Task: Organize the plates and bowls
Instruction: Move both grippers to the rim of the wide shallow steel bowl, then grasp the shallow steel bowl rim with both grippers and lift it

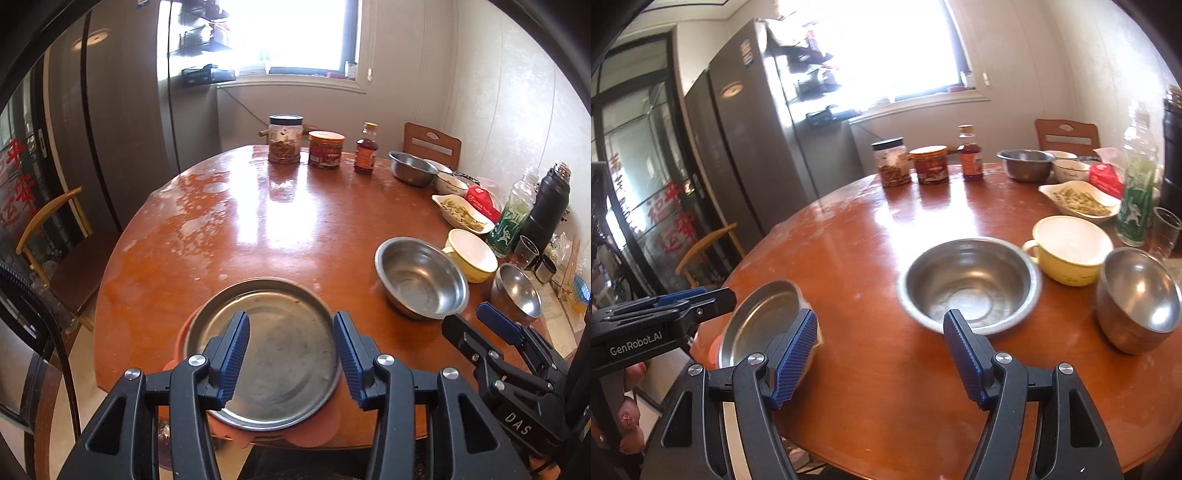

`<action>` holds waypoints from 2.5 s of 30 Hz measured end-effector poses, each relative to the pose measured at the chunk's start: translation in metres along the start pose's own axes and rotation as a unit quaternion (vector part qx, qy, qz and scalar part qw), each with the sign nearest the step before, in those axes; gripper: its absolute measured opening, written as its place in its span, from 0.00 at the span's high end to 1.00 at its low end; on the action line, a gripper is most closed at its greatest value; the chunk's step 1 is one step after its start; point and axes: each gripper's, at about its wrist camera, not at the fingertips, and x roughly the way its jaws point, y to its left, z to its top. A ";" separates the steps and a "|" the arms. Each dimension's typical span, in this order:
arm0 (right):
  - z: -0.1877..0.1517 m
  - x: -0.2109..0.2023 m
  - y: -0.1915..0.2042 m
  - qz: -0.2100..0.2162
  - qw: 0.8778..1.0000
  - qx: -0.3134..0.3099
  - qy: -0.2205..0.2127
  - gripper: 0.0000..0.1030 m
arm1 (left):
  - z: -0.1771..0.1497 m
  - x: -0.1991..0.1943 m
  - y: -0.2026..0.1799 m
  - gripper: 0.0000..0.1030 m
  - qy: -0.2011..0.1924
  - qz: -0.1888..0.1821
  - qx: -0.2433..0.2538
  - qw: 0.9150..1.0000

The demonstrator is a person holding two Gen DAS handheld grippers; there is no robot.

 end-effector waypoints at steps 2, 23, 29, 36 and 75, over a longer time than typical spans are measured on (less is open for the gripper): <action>0.003 -0.005 -0.012 -0.012 1.000 0.010 -0.004 0.29 | 0.003 0.002 -0.011 0.52 0.000 -0.004 0.007 1.000; 0.003 -0.005 -0.097 -0.045 0.994 0.099 -0.006 0.29 | 0.036 0.076 -0.094 0.48 0.041 -0.022 0.001 0.999; 0.004 0.008 -0.106 -0.048 0.994 0.097 0.004 0.29 | 0.038 0.095 -0.104 0.48 0.054 -0.012 0.006 0.998; 0.003 0.021 -0.108 -0.061 0.994 0.089 0.012 0.30 | 0.035 0.118 -0.108 0.48 0.077 -0.005 0.004 0.997; 0.004 0.064 -0.095 -0.066 0.996 0.027 0.046 0.66 | 0.020 0.158 -0.112 0.61 0.105 -0.062 0.015 0.992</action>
